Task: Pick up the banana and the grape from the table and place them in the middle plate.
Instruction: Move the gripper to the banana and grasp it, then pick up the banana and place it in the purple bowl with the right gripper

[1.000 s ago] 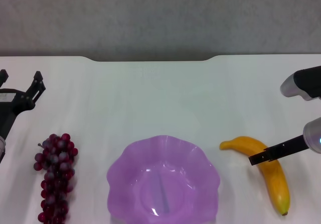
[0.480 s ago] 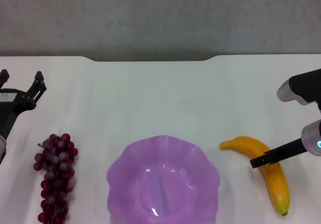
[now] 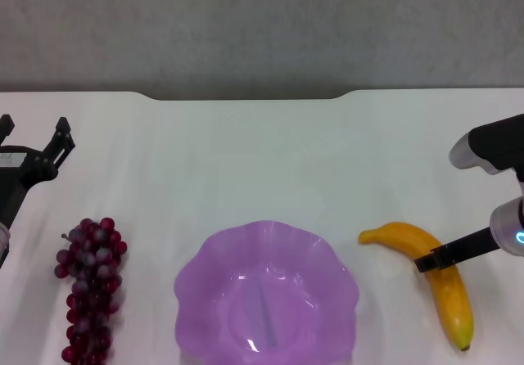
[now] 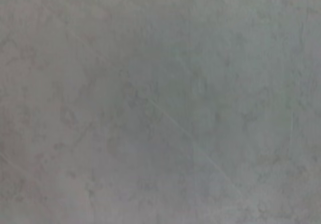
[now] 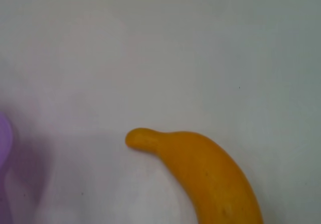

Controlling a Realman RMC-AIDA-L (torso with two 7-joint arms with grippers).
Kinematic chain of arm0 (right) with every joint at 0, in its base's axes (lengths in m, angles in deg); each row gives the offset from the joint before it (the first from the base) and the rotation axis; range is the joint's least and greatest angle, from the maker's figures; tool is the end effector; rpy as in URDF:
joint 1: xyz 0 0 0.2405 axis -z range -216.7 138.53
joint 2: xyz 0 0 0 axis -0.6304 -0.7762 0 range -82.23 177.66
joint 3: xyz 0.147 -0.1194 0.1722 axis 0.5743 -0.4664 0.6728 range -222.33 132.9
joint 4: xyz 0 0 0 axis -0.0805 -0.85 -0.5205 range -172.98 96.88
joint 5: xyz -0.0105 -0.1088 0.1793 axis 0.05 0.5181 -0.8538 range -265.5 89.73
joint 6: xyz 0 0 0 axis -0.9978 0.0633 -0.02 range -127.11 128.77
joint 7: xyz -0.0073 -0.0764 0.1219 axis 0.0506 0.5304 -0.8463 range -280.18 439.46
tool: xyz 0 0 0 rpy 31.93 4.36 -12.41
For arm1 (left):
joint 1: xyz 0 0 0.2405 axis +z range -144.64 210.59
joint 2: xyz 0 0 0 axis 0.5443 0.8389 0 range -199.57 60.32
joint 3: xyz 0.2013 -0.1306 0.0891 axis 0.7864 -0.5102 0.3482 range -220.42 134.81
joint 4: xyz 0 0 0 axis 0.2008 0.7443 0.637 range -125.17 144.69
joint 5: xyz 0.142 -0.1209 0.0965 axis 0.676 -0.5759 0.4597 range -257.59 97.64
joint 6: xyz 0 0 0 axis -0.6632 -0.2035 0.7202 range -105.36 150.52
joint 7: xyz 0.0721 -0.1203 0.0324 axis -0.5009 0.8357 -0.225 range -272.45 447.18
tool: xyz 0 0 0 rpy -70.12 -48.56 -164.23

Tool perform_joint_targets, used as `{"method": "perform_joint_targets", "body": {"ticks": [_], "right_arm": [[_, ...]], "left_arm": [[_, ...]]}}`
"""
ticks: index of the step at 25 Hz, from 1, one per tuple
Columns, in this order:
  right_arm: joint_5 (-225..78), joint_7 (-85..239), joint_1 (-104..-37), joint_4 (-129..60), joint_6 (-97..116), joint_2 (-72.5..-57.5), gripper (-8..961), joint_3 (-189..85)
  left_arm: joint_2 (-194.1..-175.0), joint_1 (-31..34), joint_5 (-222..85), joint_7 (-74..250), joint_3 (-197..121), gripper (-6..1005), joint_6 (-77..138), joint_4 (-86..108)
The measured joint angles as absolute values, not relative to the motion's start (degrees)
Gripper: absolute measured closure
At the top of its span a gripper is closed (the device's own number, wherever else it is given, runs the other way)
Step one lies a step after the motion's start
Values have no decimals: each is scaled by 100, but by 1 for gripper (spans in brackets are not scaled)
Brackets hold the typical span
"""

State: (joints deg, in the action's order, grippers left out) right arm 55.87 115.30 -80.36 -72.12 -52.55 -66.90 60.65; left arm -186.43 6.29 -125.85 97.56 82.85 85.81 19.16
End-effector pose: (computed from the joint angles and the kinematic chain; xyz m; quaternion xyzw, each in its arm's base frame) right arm 0.2965 0.3979 -0.0286 -0.8357 0.4608 -0.1347 0.2666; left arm -0.3348 0.3497 0.0070 -0.6811 -0.2440 -0.2946 0.6243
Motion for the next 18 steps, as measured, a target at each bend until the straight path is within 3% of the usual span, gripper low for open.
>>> {"method": "perform_joint_targets", "body": {"ticks": [2, 8, 13, 18], "right_arm": [[5586, 11526, -8038, -7208, -5235, -6690, 351, 6050], [5597, 11529, -8039, -7201, -5200, -6690, 431, 6049], [5592, 11548, -8011, -7293, -5148, -6695, 428, 6029], [5283, 11614, -7531, -8206, -5249, -6733, 426, 5612]], "left_arm": [[-18643, 629, -12585, 9756, 8281, 120, 8578, 1916], [-18643, 627, -12585, 9756, 8278, 121, 8550, 1916], [-18640, 625, -12585, 9754, 8279, 121, 8547, 1903], [-18645, 636, -12585, 9747, 8279, 121, 8537, 1879]]}}
